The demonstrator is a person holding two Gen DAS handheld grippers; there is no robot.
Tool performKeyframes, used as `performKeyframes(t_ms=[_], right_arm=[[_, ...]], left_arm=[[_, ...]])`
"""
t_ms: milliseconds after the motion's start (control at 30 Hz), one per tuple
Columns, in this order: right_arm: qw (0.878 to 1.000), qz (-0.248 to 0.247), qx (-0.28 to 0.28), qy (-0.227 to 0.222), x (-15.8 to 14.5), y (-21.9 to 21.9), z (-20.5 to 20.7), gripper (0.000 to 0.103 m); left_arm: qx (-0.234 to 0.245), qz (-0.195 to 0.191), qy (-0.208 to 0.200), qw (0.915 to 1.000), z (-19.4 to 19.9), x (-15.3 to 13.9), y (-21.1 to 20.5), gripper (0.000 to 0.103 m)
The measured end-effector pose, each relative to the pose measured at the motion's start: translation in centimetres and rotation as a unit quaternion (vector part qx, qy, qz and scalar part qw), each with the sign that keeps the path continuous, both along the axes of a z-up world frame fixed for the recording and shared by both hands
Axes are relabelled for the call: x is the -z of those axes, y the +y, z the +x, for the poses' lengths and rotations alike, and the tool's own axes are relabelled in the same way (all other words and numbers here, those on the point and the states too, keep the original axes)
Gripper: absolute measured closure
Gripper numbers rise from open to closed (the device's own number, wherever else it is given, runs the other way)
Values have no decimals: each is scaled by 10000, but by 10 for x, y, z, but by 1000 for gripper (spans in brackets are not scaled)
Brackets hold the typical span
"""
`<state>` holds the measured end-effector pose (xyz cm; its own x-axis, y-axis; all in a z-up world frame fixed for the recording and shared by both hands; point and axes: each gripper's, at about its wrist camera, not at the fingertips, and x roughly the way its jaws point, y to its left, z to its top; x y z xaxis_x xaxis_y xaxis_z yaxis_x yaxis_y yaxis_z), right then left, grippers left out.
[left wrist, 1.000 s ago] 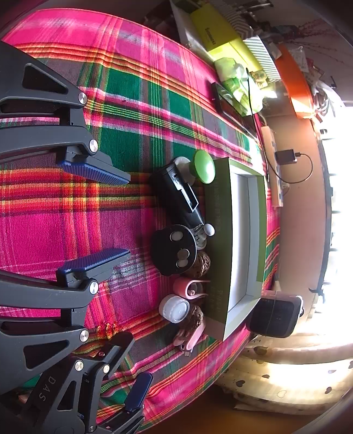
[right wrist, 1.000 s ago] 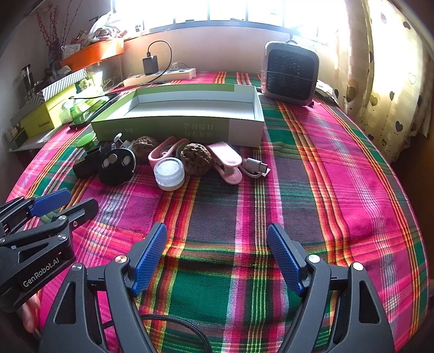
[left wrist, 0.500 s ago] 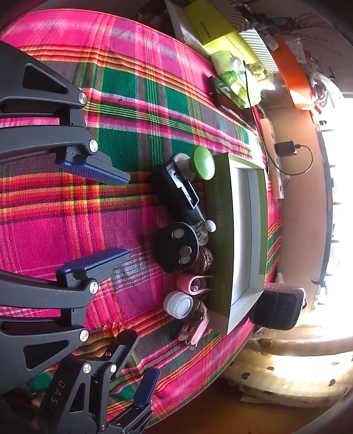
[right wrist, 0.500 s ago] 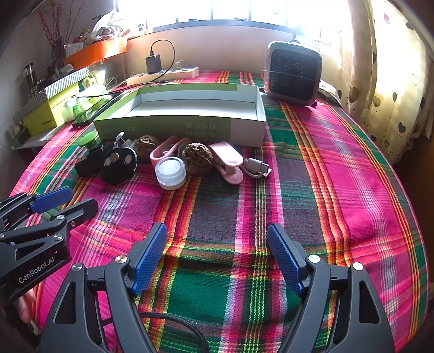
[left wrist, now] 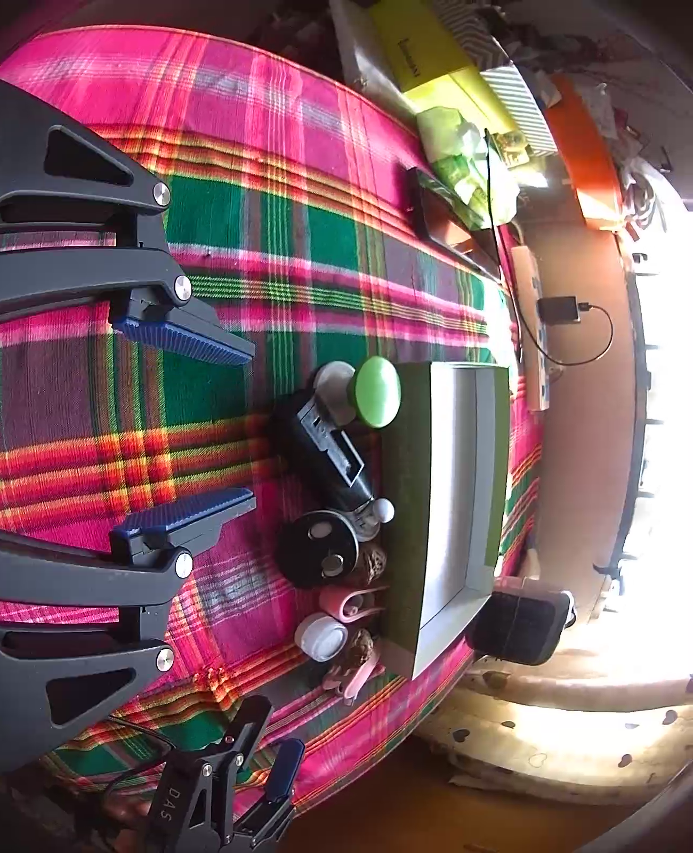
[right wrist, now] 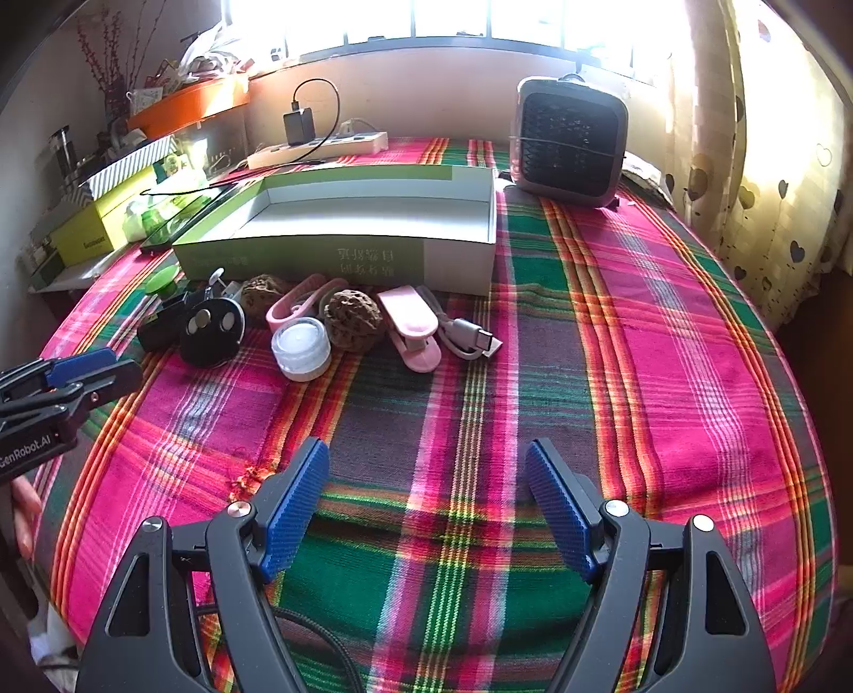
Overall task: Organize objects
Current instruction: 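Move left tool to the black rectangular device while right tool approaches the pink clip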
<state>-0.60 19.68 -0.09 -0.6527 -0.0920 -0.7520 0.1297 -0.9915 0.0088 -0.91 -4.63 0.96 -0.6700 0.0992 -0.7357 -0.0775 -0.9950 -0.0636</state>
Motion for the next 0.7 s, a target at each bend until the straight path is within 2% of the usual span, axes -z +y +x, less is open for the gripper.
performKeyframes(t_ms=[167,500,700], right_arm=[[10000,21,13,-9,-2,2,-5,26],[10000,13,11,-55,-4,10,-14,26],[9999,92,26,-107,-4,16,-21,26]], left_arm=[[126,-43,199,9997,-10,-9,-3,56],[580,-312,103,9978,-34,-5,13,56],[579,-309,21,9978,-43,-1,15,56]])
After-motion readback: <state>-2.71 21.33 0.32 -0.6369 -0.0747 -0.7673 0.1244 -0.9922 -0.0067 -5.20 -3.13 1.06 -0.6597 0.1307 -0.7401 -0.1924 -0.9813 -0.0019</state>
